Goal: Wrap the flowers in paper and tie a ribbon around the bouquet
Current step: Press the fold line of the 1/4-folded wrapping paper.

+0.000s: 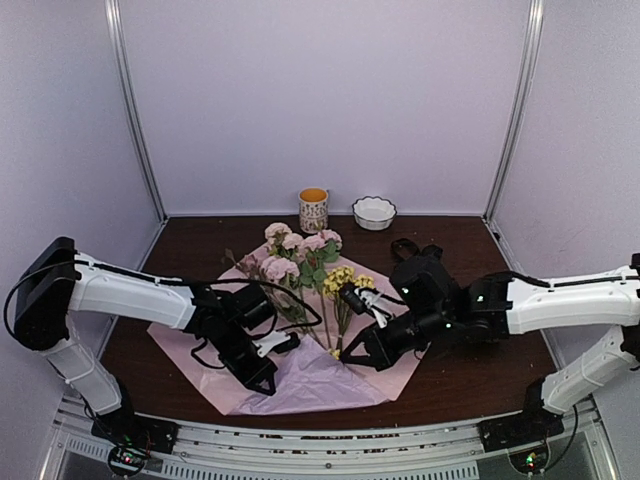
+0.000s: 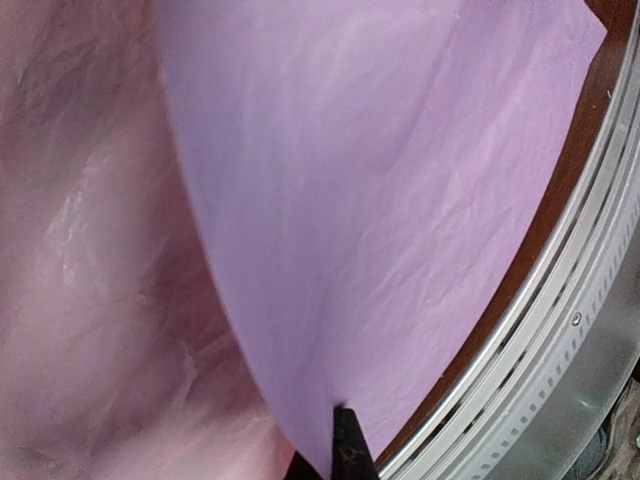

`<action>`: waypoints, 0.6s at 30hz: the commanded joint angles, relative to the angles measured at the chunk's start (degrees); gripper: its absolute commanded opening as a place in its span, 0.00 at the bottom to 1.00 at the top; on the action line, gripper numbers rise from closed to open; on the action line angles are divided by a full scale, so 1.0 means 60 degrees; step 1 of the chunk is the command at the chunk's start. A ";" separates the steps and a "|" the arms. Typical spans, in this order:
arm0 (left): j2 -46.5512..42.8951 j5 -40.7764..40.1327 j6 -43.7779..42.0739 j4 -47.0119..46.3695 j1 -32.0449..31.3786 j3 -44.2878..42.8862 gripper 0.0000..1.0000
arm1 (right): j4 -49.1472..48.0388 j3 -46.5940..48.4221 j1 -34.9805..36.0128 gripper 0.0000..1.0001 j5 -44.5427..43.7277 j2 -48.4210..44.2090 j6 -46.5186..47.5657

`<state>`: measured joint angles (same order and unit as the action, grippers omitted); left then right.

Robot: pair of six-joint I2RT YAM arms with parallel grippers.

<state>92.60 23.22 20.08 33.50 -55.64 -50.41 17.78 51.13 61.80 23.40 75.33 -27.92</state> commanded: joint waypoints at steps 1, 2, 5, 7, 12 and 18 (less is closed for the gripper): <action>-0.0200 0.0118 0.0395 -0.0679 0.0146 0.0487 0.00 | -0.3193 -0.0413 0.0334 0.00 0.1615 0.1676 -0.1374; -0.0222 0.0141 0.0440 -0.0780 0.0160 0.0554 0.00 | -0.3331 -0.0253 0.0498 0.00 0.1573 0.2052 -0.1335; -0.0181 0.0181 0.0463 -0.0932 0.0176 0.0623 0.00 | -0.3765 0.0210 0.0743 0.00 0.1732 0.3168 -0.1243; -0.0142 0.0201 0.0463 -0.0988 0.0176 0.0629 0.00 | -0.3665 0.0540 0.0801 0.00 0.1735 0.3880 -0.1106; -0.0205 0.0194 0.0570 -0.1114 0.0191 0.0718 0.00 | -0.2694 0.1027 0.0836 0.00 0.1027 0.5151 -0.0689; -0.0543 -0.0302 0.0725 -0.0801 0.0191 0.0477 0.25 | -0.1855 0.1025 0.0807 0.00 0.0237 0.5291 -0.0495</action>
<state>92.25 23.40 23.16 28.86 -54.94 -46.61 2.90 56.53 66.78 29.41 107.48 -32.67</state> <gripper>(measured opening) 0.064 0.006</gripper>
